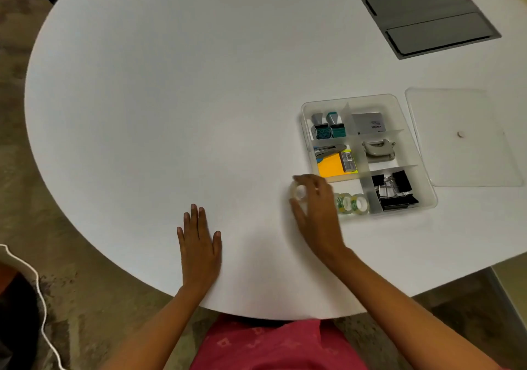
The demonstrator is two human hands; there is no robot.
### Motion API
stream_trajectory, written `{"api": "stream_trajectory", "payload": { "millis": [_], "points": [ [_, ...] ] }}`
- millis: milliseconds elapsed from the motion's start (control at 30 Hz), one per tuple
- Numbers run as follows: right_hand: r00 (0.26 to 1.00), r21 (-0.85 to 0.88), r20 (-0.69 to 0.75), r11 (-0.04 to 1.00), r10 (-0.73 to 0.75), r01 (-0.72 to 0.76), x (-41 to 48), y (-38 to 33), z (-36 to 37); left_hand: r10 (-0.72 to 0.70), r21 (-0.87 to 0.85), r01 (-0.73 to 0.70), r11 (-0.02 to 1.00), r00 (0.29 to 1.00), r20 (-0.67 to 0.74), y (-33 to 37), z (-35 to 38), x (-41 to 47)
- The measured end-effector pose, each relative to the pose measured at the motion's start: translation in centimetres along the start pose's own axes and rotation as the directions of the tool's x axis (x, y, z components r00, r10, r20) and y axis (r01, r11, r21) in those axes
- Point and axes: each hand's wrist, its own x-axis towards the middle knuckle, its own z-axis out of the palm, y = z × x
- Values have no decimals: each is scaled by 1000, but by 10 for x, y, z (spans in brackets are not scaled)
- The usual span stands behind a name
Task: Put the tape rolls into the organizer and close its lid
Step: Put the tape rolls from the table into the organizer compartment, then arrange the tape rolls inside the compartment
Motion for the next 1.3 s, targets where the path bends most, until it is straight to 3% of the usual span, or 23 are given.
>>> {"api": "stream_trajectory", "payload": {
  "millis": [133, 233, 300, 667, 833, 1033, 1200, 1300],
  "points": [
    [977, 8, -115, 984, 179, -179, 3, 32, -28, -12, -25, 12, 1000, 1000, -15, 2, 2, 0],
    [919, 72, -78, 921, 387, -382, 6, 50, -33, -15, -30, 14, 999, 1000, -5, 1, 3, 1],
    [900, 51, -31, 900, 434, -432, 7, 57, -33, -13, -33, 13, 999, 1000, 0, 0, 3, 1],
    [933, -45, 76, 936, 351, -348, 2, 71, -36, -74, -92, 80, 993, 996, 58, 25, 1, -6],
    [957, -20, 20, 957, 290, -290, -2, 78, -55, -59, -82, 63, 995, 997, 50, 67, 5, -18],
    [977, -28, 61, 979, 205, -204, -4, 98, -91, -4, -222, -4, 975, 999, -32, 140, 15, -28],
    [977, -172, 138, 975, 164, -140, 9, 118, -105, 106, -273, -108, 956, 994, -24, 198, 28, -22],
    [979, -259, 177, 964, 103, -54, 20, 121, -107, 29, -395, -31, 918, 1000, -12, 226, 36, -18]
  ]
}}
